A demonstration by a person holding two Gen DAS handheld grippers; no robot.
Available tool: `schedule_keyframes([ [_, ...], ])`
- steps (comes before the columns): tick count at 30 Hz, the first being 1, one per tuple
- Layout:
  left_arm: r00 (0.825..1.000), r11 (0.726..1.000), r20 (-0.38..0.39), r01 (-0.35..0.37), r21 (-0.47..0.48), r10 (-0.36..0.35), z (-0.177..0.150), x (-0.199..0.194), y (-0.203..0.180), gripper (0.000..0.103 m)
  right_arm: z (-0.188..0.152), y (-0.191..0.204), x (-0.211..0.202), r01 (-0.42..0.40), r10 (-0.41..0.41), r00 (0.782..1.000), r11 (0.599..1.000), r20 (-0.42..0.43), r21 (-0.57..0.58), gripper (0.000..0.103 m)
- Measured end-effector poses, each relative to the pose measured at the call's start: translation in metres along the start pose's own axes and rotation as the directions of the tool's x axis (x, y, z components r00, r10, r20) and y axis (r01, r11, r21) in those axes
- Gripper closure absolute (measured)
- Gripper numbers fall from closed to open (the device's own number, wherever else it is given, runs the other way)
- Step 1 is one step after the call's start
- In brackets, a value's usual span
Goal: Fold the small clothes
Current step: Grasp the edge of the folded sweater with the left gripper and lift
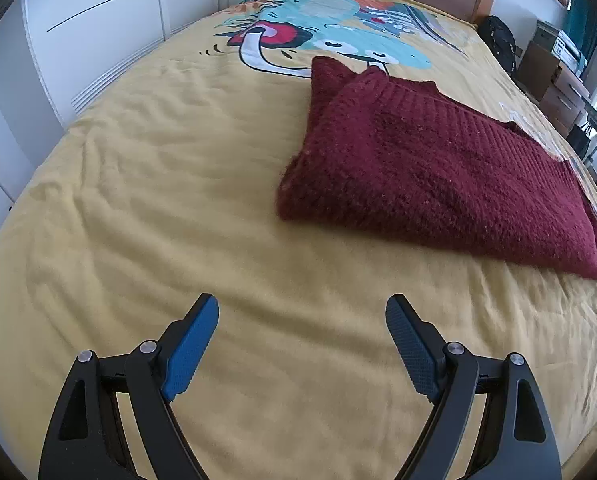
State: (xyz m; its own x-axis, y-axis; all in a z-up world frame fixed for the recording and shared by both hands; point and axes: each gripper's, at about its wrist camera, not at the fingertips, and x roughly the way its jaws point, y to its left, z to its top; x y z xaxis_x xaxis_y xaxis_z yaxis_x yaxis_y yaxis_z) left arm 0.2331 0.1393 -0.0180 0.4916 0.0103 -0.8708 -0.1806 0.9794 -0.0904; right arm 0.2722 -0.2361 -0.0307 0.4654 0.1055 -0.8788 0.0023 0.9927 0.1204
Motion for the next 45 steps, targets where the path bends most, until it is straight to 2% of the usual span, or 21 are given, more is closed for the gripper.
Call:
schedule_keyframes([
  [6, 1.000, 1.000, -0.008, 0.023, 0.003, -0.023, 0.006, 0.012, -0.006, 0.021, 0.002, -0.004, 0.005, -0.001, 0.001, 1.000, 1.000, -0.003, 0.002, 0.032],
  [8, 0.997, 0.997, -0.009, 0.072, -0.027, -0.072, 0.009, 0.016, -0.005, 0.021, 0.002, -0.006, 0.005, 0.004, -0.004, 1.000, 1.000, -0.003, -0.001, 0.032],
  [10, 0.989, 0.985, -0.019, 0.144, -0.092, -0.146, 0.012, 0.023, 0.001, 0.014, 0.002, -0.008, 0.006, 0.009, -0.009, 1.000, 1.000, -0.002, -0.004, 0.032],
  [12, 0.980, 0.970, -0.025, 0.194, -0.144, -0.199, 0.015, 0.031, 0.007, 0.014, 0.002, -0.010, 0.006, 0.011, -0.011, 1.000, 1.000, 0.000, -0.003, 0.032],
  [16, 0.965, 0.947, -0.019, 0.254, -0.194, -0.263, 0.029, 0.040, 0.015, 0.014, 0.003, -0.017, 0.005, 0.014, -0.014, 1.000, 1.000, 0.009, 0.002, 0.032],
  [21, 0.931, 0.898, 0.000, 0.351, -0.267, -0.364, 0.056, 0.052, 0.023, 0.014, 0.001, -0.026, 0.005, 0.021, -0.021, 1.000, 1.000, 0.011, 0.008, 0.032],
  [26, 0.881, 0.820, 0.034, 0.452, -0.352, -0.472, 0.078, 0.067, 0.027, 0.014, -0.003, -0.034, 0.007, 0.021, -0.021, 1.000, 0.999, 0.006, 0.025, 0.032],
  [28, 0.872, 0.795, 0.052, 0.467, -0.387, -0.487, 0.087, 0.075, 0.028, 0.014, -0.005, -0.038, 0.007, 0.021, -0.021, 1.000, 0.999, 0.005, 0.026, 0.032],
  [30, 0.871, 0.786, 0.059, 0.467, -0.404, -0.487, 0.096, 0.080, 0.029, 0.015, -0.005, -0.040, 0.007, 0.022, -0.022, 1.000, 0.999, 0.005, 0.028, 0.032],
  [35, 0.882, 0.784, 0.056, 0.443, -0.434, -0.467, 0.117, 0.087, 0.032, 0.016, -0.006, -0.050, 0.005, 0.024, -0.024, 1.000, 0.999, 0.014, 0.040, 0.032],
  [38, 0.894, 0.791, 0.046, 0.418, -0.446, -0.446, 0.122, 0.091, 0.031, 0.033, -0.007, -0.056, 0.005, 0.025, -0.026, 1.000, 0.998, 0.016, 0.049, 0.032],
  [39, 0.898, 0.797, 0.036, 0.407, -0.447, -0.438, 0.123, 0.091, 0.033, 0.042, -0.007, -0.057, 0.005, 0.025, -0.026, 1.000, 0.998, 0.016, 0.053, 0.032],
  [43, 0.898, 0.803, 0.016, 0.400, -0.442, -0.439, 0.120, 0.088, 0.038, 0.070, -0.007, -0.062, 0.008, 0.015, -0.016, 1.000, 0.998, 0.020, 0.069, 0.032],
  [45, 0.904, 0.816, 0.013, 0.393, -0.424, -0.428, 0.121, 0.082, 0.035, 0.077, -0.007, -0.063, 0.008, 0.005, -0.007, 1.000, 0.997, 0.024, 0.077, 0.032],
])
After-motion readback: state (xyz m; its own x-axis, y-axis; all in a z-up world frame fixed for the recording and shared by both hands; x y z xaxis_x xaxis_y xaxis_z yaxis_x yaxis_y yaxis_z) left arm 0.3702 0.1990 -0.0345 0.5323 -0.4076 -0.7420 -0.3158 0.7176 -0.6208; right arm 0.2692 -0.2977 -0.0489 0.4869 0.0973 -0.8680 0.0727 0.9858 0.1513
